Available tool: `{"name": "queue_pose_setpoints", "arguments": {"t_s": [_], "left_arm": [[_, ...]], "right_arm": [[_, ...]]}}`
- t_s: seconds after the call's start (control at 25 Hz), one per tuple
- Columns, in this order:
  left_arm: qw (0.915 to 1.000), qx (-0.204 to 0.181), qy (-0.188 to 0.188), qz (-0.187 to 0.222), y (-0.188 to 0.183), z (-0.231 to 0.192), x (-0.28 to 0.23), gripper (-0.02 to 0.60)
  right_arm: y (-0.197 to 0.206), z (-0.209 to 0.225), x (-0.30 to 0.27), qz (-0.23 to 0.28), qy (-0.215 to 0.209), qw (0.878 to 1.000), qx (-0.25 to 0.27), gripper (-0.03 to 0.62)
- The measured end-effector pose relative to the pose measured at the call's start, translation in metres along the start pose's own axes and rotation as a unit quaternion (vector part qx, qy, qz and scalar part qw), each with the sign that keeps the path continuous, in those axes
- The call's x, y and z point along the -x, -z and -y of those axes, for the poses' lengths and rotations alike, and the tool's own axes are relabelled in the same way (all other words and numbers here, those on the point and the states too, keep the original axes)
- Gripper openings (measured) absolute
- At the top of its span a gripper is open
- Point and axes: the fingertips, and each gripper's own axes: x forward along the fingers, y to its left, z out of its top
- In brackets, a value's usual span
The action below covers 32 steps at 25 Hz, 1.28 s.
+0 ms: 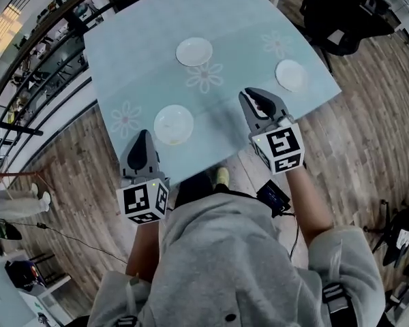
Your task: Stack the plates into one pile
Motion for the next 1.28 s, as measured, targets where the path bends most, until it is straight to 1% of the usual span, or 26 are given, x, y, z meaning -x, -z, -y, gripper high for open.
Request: {"name": "queue_pose_setpoints", "arguments": {"t_s": [0.08,0.16,0.24,0.4,0.56,0.68,0.96,1.08,1.28], "left_arm": [[1.0,-0.001,0.0,-0.005,0.004,0.004,-0.001,0.018],[1.0,-0.003,0.0,-0.005,0.003,0.008,-0.005,0.018],[1.0,-0.004,0.001,-0.007,0.002,0.011,-0.009,0.018],[1.0,-0.005,0.003,-0.007,-0.001,0.008,-0.016,0.018],[0.9999,-0.001,0.004,-0.011,0.005,0.007,-0.028,0.018],[0.9998,0.006,0.003,-0.018,0.011,0.004,-0.037,0.018],[0.9994,0.022,-0.005,-0.028,0.019,-0.02,-0.063,0.018],[0.999,0.026,-0.008,-0.035,0.023,-0.029,-0.077,0.018],[0.998,0.036,-0.018,-0.048,0.036,-0.051,-0.098,0.018]], "right_arm": [[0.004,0.001,-0.001,-0.007,-0.009,1.0,0.0,0.069],[0.007,0.006,-0.002,-0.012,-0.017,1.0,-0.001,0.118],[0.01,0.011,-0.004,-0.016,-0.019,1.0,0.001,0.138],[0.004,0.01,-0.015,-0.016,-0.022,0.999,0.017,0.14],[0.006,0.009,-0.03,-0.019,-0.03,0.999,0.032,0.14],[0.01,0.01,-0.042,-0.028,-0.036,0.998,0.048,0.14],[0.015,0.007,-0.086,-0.058,-0.051,0.992,0.101,0.14],[0.019,0.008,-0.108,-0.069,-0.055,0.988,0.124,0.14],[0.039,0.007,-0.15,-0.112,-0.067,0.976,0.176,0.14]]}}
